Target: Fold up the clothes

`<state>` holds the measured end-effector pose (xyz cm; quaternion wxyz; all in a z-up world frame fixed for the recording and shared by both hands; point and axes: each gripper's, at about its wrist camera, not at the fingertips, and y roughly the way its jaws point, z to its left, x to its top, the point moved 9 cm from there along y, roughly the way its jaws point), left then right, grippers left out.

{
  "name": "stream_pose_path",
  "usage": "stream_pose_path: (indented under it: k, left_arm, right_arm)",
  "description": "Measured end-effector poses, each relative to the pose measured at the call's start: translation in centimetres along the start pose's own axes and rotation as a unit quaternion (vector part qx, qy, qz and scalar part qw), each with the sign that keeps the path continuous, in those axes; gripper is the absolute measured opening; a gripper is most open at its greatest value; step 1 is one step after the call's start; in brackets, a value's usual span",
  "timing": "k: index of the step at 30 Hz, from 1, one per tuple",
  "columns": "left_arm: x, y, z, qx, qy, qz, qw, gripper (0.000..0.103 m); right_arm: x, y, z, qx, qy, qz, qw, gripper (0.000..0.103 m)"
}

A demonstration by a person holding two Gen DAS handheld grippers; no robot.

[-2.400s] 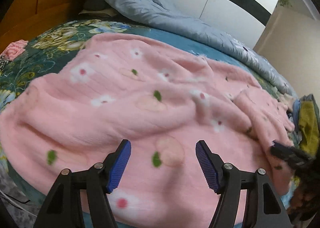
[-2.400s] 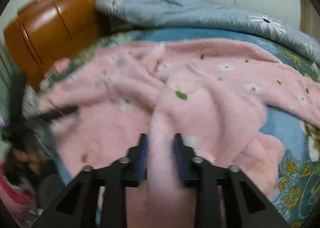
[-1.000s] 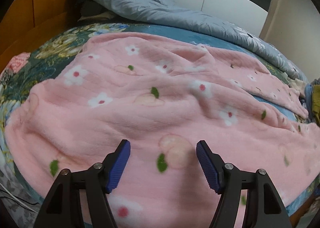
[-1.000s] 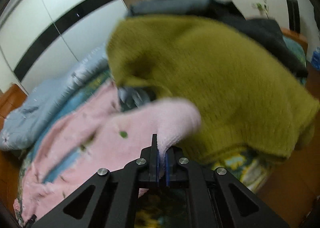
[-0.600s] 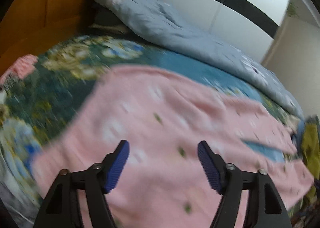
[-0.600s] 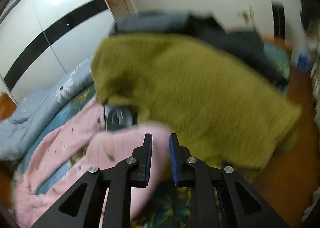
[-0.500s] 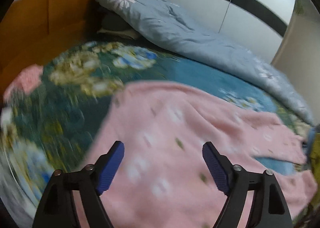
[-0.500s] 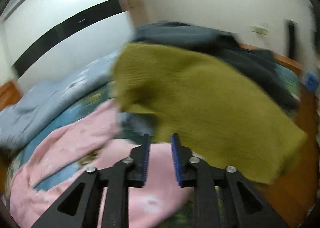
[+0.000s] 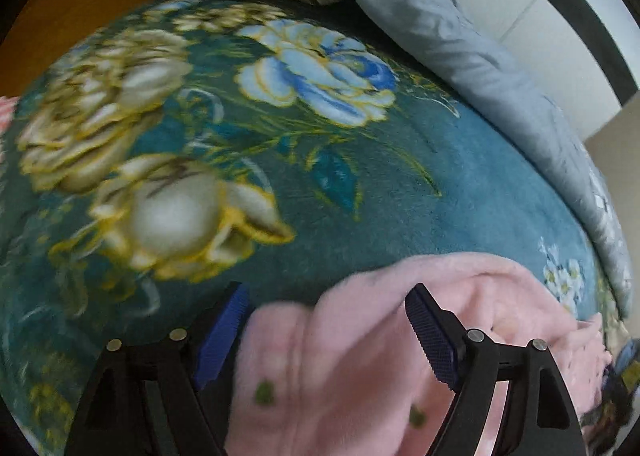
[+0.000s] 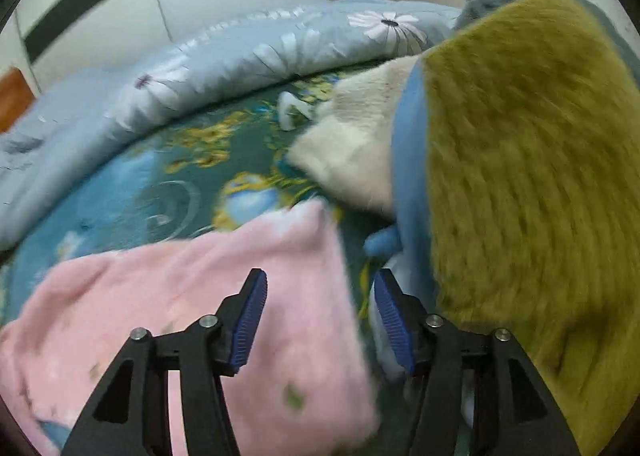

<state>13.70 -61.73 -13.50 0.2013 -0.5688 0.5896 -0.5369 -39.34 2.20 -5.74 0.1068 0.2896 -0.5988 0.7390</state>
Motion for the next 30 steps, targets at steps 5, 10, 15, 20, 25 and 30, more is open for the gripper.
stream_pose_path:
  k: [5,10,15,20,25,30]
  left_arm:
    - [0.5,0.7,-0.6,-0.04,-0.001,-0.014,0.9991,0.089]
    - [0.8,0.3,-1.0,-0.067,-0.001,-0.017,0.9976,0.088]
    - [0.8,-0.1,-1.1,-0.074,-0.008,-0.021,0.997,0.087]
    - [0.7,0.0,-1.2,-0.083,-0.015,-0.02,0.9963,0.087]
    - [0.9,0.2,-1.9,-0.065,-0.002,-0.027,0.9975,0.073]
    - [1.2,-0.8,-1.8,-0.024,0.005,-0.03,0.9992,0.053]
  right_arm:
    - [1.8,3.2,0.4,-0.003,0.0,0.024,1.0,0.058]
    - [1.6,3.7,2.8,0.007,-0.01,0.027,1.0,0.021]
    - [4.5,0.5,3.1,-0.046,-0.038,-0.017,0.998,0.006]
    - [9.2,-3.1,-1.8,-0.113,0.004,-0.07,0.991,0.006]
    - [7.9,-1.7,-1.4,-0.111,-0.012,-0.056,0.992,0.006]
    - [7.1,-1.1,-0.8,-0.089,0.007,-0.044,0.995,0.025]
